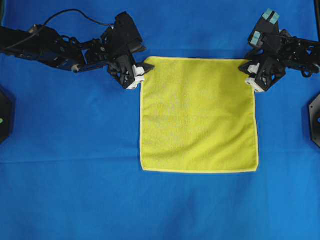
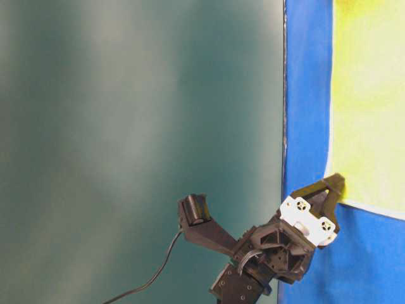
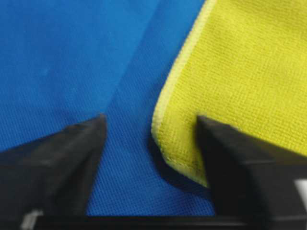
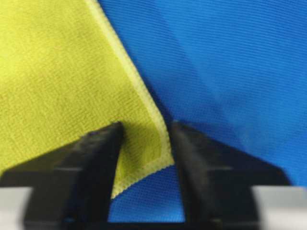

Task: Fold the yellow towel.
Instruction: 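Move both grippers to the towel's top corners and pinch them, then lift the top corners and fold them down toward the bottom edge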

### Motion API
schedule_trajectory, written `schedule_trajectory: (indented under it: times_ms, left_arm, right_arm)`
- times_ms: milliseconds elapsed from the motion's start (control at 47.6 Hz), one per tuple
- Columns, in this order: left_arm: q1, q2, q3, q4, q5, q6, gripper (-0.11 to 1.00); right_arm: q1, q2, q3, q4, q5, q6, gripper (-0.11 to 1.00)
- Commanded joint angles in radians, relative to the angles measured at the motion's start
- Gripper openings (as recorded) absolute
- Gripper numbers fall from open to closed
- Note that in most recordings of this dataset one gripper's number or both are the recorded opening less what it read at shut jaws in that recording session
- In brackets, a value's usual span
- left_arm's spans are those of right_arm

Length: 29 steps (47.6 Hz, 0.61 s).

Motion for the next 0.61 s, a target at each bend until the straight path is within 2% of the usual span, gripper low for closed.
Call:
schedule_trajectory:
  times_ms: [0, 126, 210, 378, 588]
  left_arm:
    - [0.002, -0.015, -0.002, -0.002, 0.008, 0.006, 0.54]
    - [-0.003, -0.017, 0.002, -0.002, 0.029, 0.017, 0.19]
    - [-0.009, -0.018, 0.002, -0.002, 0.040, 0.020, 0.01]
    - [-0.011, -0.031, -0.002, -0.002, 0.078, 0.029, 0.01]
    - [-0.012, -0.132, -0.006, -0.002, 0.158, 0.072, 0.01]
  right_arm:
    - [-0.003, -0.005, -0.009, -0.005, 0.002, -0.003, 0.38]
    - [-0.003, -0.011, -0.008, -0.005, 0.018, -0.003, 0.03]
    - [-0.003, -0.012, -0.008, -0.005, 0.023, -0.003, 0.02]
    - [-0.003, -0.023, -0.015, -0.005, 0.026, -0.002, 0.02]
    - [-0.003, -0.117, -0.023, -0.005, 0.101, 0.009, 0.02]
